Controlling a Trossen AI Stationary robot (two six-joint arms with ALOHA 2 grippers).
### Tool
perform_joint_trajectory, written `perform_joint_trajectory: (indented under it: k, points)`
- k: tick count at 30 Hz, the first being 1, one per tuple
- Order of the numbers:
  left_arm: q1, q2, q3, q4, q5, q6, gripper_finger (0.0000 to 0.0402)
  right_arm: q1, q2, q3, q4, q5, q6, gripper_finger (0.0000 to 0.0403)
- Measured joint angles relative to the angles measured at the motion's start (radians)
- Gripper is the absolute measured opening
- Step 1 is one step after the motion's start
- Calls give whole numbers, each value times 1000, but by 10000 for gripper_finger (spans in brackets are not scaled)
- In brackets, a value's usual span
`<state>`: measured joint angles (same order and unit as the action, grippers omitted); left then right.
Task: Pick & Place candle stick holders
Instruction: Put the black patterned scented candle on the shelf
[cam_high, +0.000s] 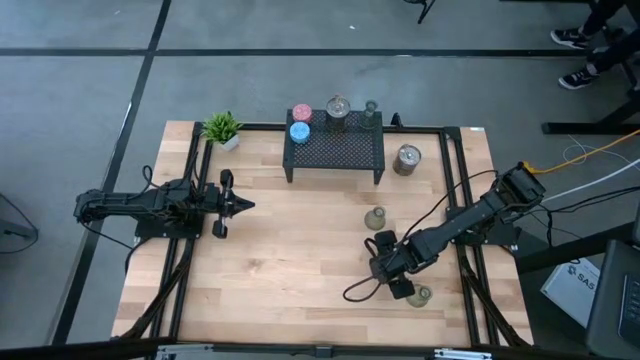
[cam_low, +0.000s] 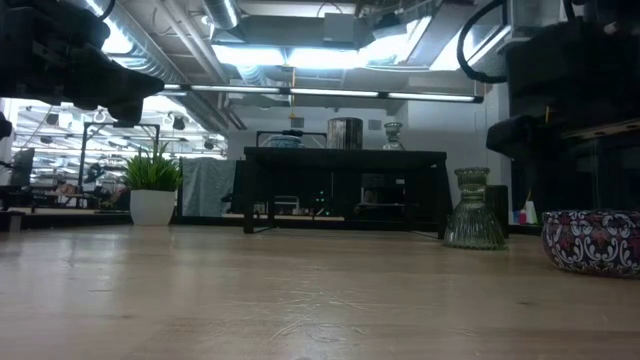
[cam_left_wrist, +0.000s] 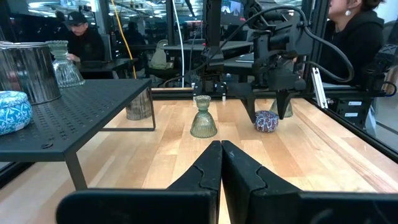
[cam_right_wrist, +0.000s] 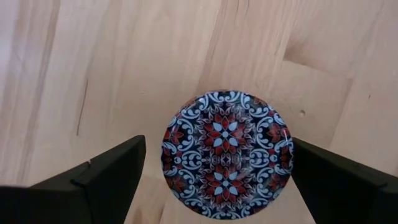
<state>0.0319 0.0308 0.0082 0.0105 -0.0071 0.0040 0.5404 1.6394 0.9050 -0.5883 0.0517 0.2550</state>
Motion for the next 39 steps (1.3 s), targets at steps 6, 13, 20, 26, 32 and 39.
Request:
perform_joint_trajectory:
  k: [6, 13, 20, 26, 32, 39]
  points:
    - [0, 0, 0, 0, 0, 0, 4, -3, 0, -1, 29, 31, -16, 383]
    - [0, 0, 0, 0, 0, 0, 4, -14, 0, -1, 20, 31, -19, 383]
    - [0, 0, 0, 0, 0, 0, 4, -16, 0, -1, 16, 26, -19, 383]
    - [0, 0, 0, 0, 0, 0, 6, -16, 4, -25, 42, 23, -19, 383]
    - [0, 0, 0, 0, 0, 0, 6, -16, 4, -28, 44, 23, -18, 383]
    - [0, 0, 0, 0, 0, 0, 8, -16, 4, -28, 50, 14, -16, 365]
